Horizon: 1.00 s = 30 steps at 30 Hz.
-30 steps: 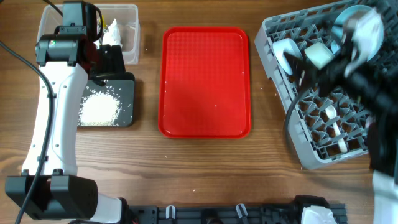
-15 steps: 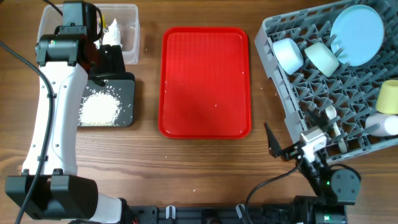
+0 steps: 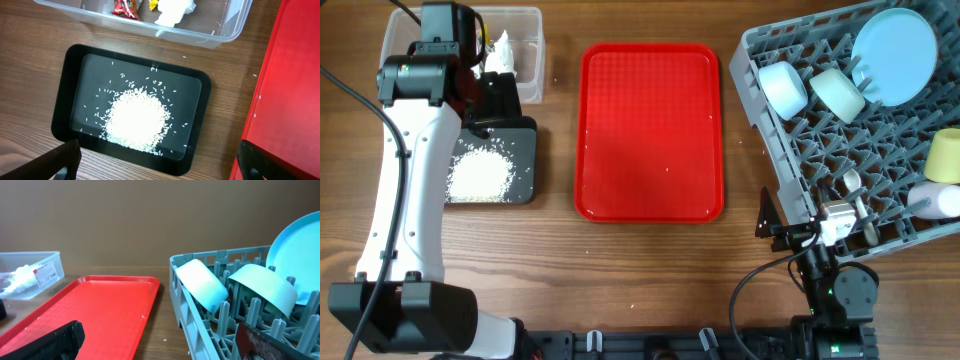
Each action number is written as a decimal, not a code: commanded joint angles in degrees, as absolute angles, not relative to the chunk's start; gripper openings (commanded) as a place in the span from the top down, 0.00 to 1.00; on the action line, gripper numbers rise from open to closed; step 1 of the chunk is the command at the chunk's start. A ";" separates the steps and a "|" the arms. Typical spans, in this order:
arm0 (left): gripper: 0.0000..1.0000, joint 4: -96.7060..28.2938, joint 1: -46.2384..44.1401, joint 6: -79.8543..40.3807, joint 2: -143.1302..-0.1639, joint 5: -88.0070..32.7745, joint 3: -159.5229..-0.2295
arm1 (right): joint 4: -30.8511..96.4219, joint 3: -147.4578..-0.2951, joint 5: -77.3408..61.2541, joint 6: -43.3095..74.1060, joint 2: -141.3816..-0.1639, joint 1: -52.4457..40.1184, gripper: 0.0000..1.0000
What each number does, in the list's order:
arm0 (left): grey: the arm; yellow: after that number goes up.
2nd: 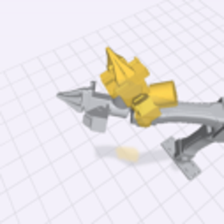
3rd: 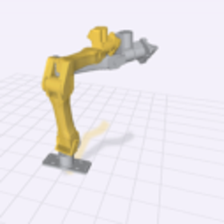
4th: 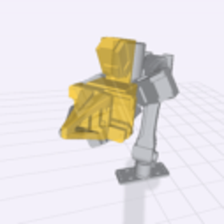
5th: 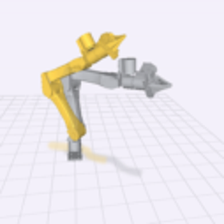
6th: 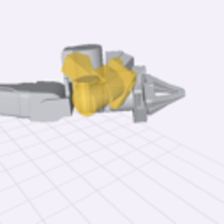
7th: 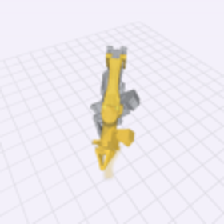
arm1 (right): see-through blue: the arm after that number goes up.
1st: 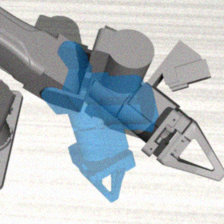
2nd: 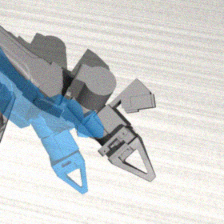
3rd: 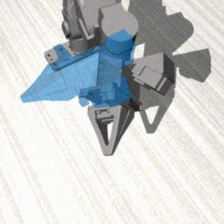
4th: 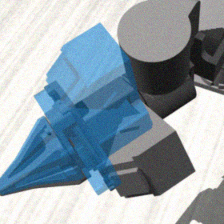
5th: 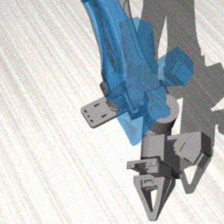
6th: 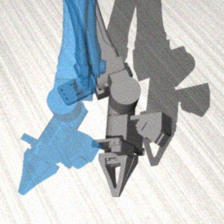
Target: Sort waste into correct bins and load items into the dishwasher rack
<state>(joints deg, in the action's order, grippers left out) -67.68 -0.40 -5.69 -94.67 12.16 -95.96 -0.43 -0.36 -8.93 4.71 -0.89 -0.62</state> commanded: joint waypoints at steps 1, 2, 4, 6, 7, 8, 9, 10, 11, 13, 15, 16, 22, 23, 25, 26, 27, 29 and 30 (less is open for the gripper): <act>0.00 -67.53 -0.10 -6.09 -94.72 12.27 -96.01 | -0.56 -0.27 -7.46 6.13 -0.21 -0.80 0.00; 0.00 -67.53 -0.10 -6.09 -94.72 12.27 -96.01 | -0.56 -0.27 -7.46 6.13 -0.25 -0.80 0.00; 0.00 -67.53 -0.10 -6.09 -94.72 12.27 -96.01 | -0.56 -0.30 -7.46 6.13 -0.27 -0.80 0.01; 0.00 -67.53 -0.10 -6.09 -94.72 12.27 -96.01 | -0.56 -0.30 -7.46 6.15 -0.27 -0.80 0.00; 0.00 -67.53 -0.10 -6.09 -94.72 12.27 -96.01 | -0.56 -0.30 -7.46 6.15 -0.27 -0.80 0.00; 0.00 -67.53 -0.10 -6.11 -94.72 12.27 -96.01 | -0.56 -0.30 -7.46 6.15 -0.27 -0.80 0.00; 0.00 -67.53 -0.10 -6.09 -94.72 12.27 -96.01 | -0.56 -0.30 -7.46 6.15 -0.27 -0.80 0.00; 0.00 -67.53 -0.10 -6.11 -94.72 12.27 -96.01 | -0.56 -0.30 -7.46 6.15 -0.27 -0.80 0.00; 0.00 -67.53 -0.10 -6.09 -94.72 12.27 -96.01 | -0.56 -0.30 -7.46 6.15 -0.27 -0.80 0.00; 0.00 -67.53 -0.10 -6.09 -94.72 12.27 -96.01 | -0.56 -0.30 -7.46 6.15 -0.27 -0.80 0.00; 0.00 -67.59 -0.12 -6.07 -94.48 12.53 -96.01 | -0.56 -0.30 -7.46 6.15 -0.27 -0.80 0.00; 0.00 -67.48 -0.16 -6.07 -92.47 13.63 -96.01 | -0.56 -0.30 -7.46 6.15 -0.27 -0.80 0.00; 0.00 -33.28 -0.21 -6.68 -71.46 1.89 -73.19 | -0.56 -0.30 -7.46 6.15 -0.27 -0.80 0.00; 0.00 -25.45 -0.21 -6.68 -66.28 -0.10 -64.97 | -0.56 -0.30 -7.46 6.13 -0.27 -0.80 0.00; 0.00 -11.46 -0.19 -6.74 -54.22 -2.68 -46.76 | -0.56 -0.30 -7.46 6.15 -0.27 -0.80 0.00; 0.00 -6.44 -0.19 -6.74 -48.14 -3.01 -38.61 | -0.56 -0.30 -7.46 6.15 -0.27 -0.80 0.00; 0.00 -2.22 -0.08 -6.92 -41.71 -3.01 -30.94 | -0.56 -0.30 -7.46 6.15 -0.27 -0.80 0.00; 0.00 2.24 0.75 -6.96 -30.96 -3.62 -19.79 | -0.56 -0.30 -7.46 6.15 -0.27 -0.80 0.00; 0.00 2.66 1.30 -7.55 -25.98 -3.62 -15.73 | -0.56 -0.30 -7.46 6.15 -0.27 -0.80 0.00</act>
